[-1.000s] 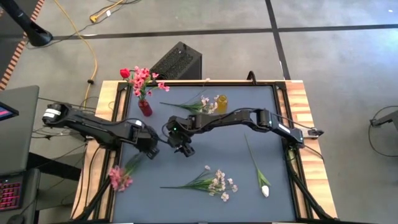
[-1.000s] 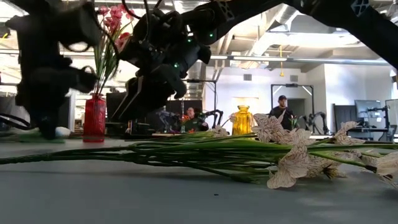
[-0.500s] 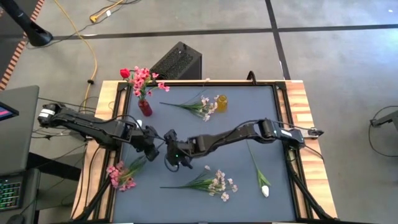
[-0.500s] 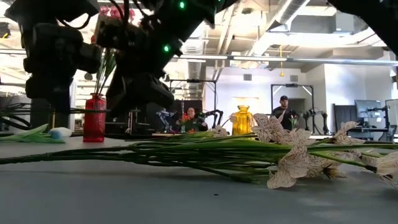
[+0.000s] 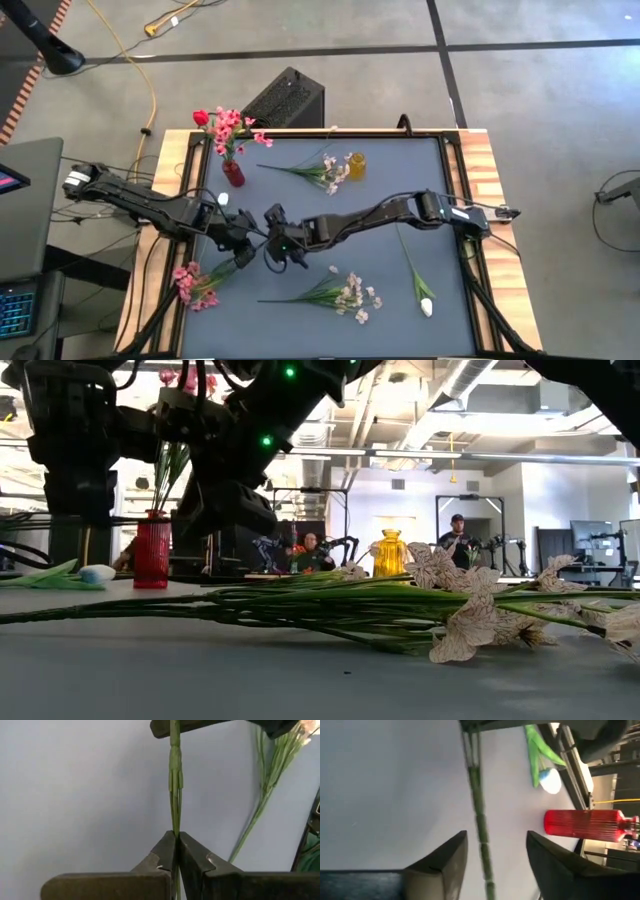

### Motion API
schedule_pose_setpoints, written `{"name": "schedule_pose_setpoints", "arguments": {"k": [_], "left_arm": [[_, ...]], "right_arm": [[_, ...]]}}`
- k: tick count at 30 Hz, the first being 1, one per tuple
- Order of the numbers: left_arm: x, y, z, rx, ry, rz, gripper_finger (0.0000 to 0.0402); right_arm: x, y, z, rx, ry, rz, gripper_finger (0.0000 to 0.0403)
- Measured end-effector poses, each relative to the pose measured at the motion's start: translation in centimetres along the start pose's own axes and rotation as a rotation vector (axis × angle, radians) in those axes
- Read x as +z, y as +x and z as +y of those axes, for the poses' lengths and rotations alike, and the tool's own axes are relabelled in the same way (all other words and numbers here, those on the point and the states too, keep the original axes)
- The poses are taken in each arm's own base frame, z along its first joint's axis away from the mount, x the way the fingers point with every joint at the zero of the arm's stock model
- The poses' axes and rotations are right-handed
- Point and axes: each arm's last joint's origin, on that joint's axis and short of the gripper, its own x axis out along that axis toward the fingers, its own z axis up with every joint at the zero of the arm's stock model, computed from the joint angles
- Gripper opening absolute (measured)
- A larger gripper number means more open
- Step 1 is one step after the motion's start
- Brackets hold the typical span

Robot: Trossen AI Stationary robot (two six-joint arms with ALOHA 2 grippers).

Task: Sort flowers into vase by color
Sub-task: Put the pink flowers into the red vase

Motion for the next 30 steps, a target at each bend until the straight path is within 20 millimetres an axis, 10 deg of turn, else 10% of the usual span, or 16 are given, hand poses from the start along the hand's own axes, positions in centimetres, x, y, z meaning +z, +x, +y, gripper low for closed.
{"name": "schedule_pose_setpoints", "arguments": {"k": [11, 23, 30], "left_arm": [[0.0, 0.0, 0.0, 0.010, 0.035, -0.006, 0.0002], [0.9, -0.6, -1.1, -0.088, 0.319, -0.150, 0.0079], [1.8, -3.1, -1.6, -0.065, 0.592, -0.408, 0.0138]], "right_arm": [[0.4, -0.4, 0.7, 0.025, -0.059, -0.003, 0.0037], [-1.1, -0.7, 2.1, 0.344, -0.016, 0.007, 0.0034], [-2.9, -1.6, -0.6, 0.605, 0.182, -0.150, 0.0034]]}}
